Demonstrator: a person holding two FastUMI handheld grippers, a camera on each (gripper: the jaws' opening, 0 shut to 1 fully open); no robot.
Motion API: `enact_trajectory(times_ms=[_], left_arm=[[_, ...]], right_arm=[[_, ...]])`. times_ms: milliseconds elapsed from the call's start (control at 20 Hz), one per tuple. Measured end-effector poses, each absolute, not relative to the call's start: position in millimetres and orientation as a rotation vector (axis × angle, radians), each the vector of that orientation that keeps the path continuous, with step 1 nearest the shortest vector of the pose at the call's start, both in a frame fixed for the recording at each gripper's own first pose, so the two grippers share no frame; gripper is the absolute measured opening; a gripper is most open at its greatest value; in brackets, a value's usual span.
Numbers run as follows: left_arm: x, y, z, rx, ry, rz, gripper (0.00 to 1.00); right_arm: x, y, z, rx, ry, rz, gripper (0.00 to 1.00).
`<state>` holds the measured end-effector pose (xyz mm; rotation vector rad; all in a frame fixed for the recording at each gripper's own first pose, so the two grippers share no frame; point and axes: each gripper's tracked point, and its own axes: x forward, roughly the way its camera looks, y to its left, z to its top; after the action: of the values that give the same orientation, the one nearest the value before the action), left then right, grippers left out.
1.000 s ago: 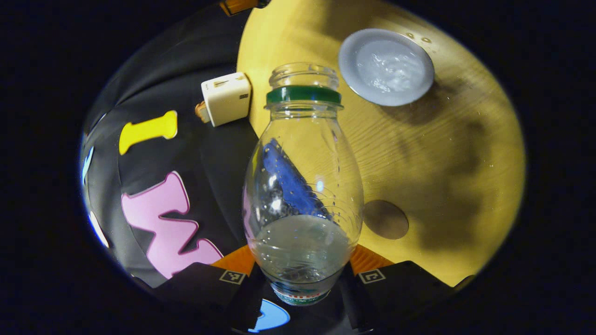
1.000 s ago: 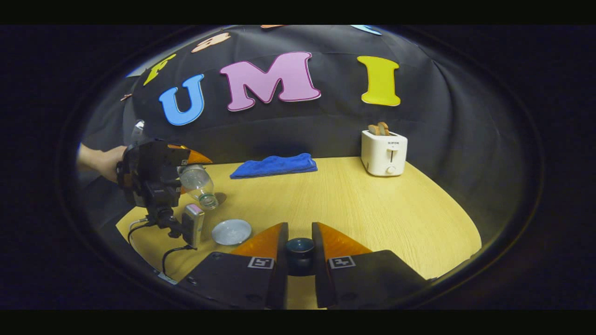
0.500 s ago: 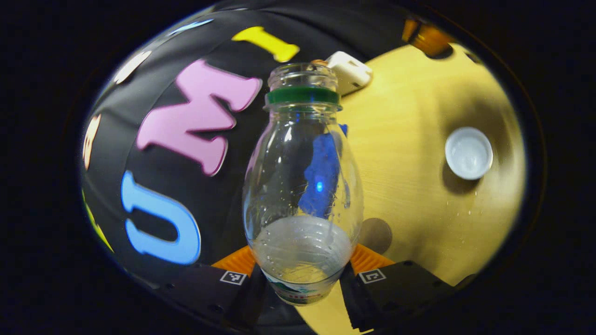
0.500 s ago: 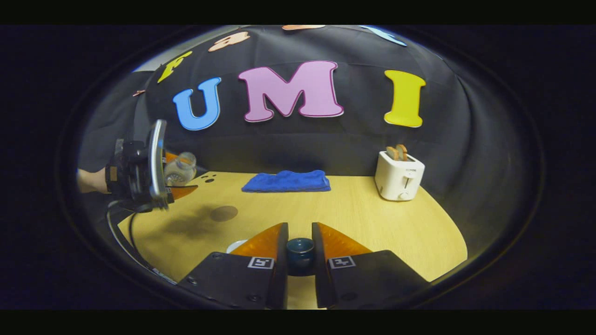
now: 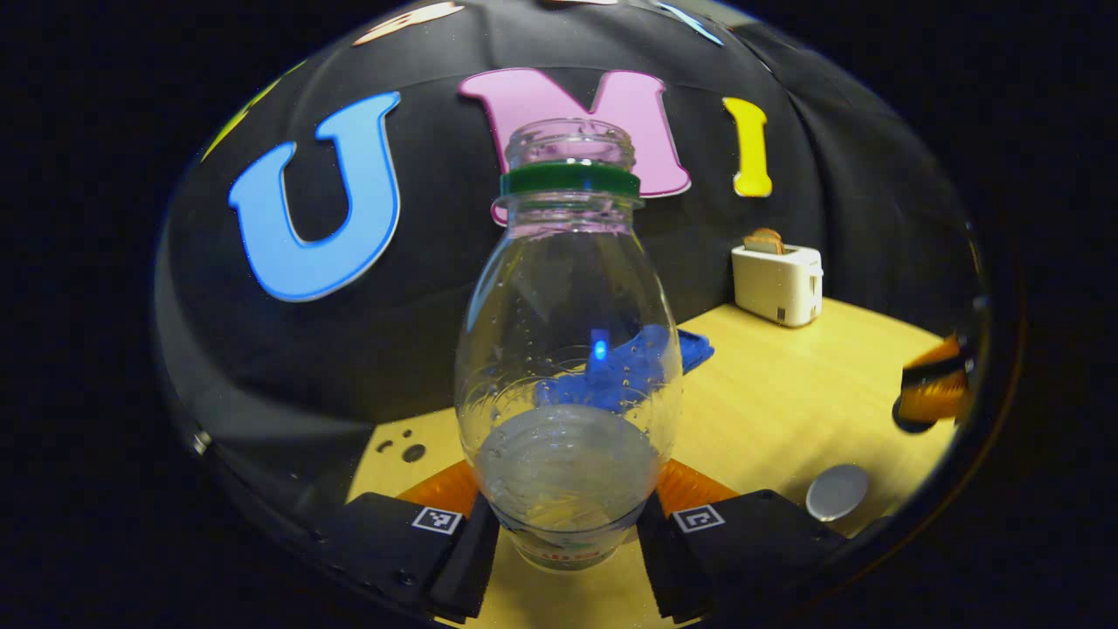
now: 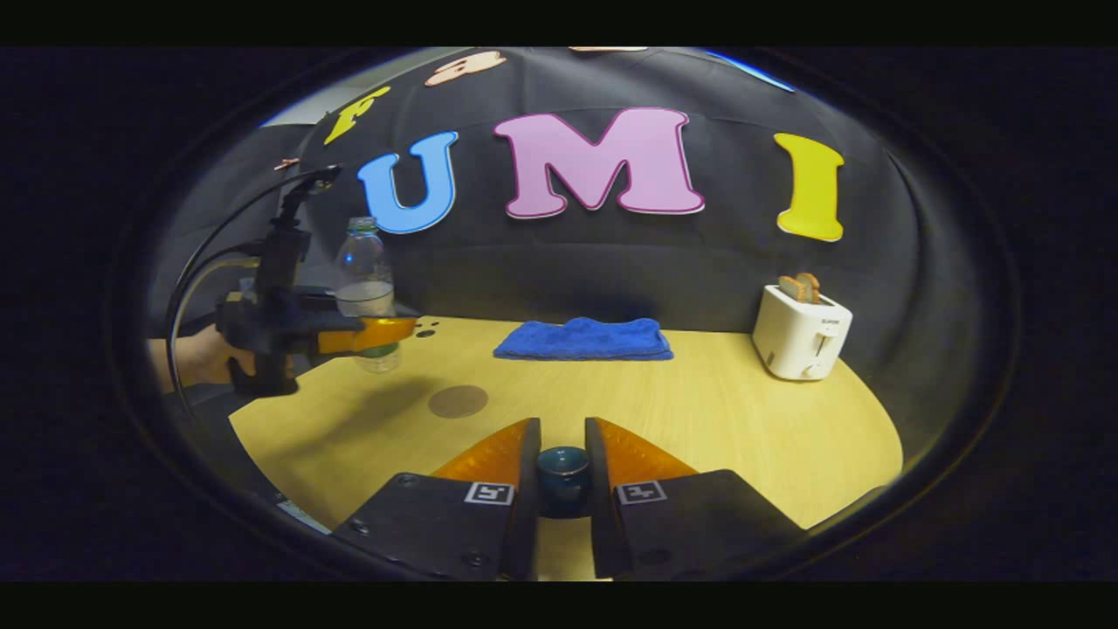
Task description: Open the teacup lid with one hand, grasp the water bottle and pour water into the teacup with the other hand; after pouring, place the water bottle on the coaster and then close the teacup lid.
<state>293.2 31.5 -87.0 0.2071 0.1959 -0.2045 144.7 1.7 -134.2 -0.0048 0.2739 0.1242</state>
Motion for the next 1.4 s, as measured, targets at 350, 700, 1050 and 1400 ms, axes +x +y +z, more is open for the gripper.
enact_trajectory(times_ms=[350,700,1050,1400], left_arm=[[308.4,25.2,-128.0,-0.01,0.196,-0.268,0.73],[314.6,18.1,-135.8,0.036,0.194,-0.294,0.78],[289.3,22.1,-136.2,0.017,0.225,-0.295,0.98],[238.0,44.5,-151.4,0.006,0.304,-0.281,0.98]], right_arm=[[165.8,33.8,-159.1,0.053,0.25,0.121,0.28],[167.2,34.5,-165.7,0.026,0.259,0.112,0.28],[164.2,33.6,-166.9,0.026,0.264,0.104,0.28],[165.9,36.5,-175.2,0.043,0.249,0.106,0.28]])
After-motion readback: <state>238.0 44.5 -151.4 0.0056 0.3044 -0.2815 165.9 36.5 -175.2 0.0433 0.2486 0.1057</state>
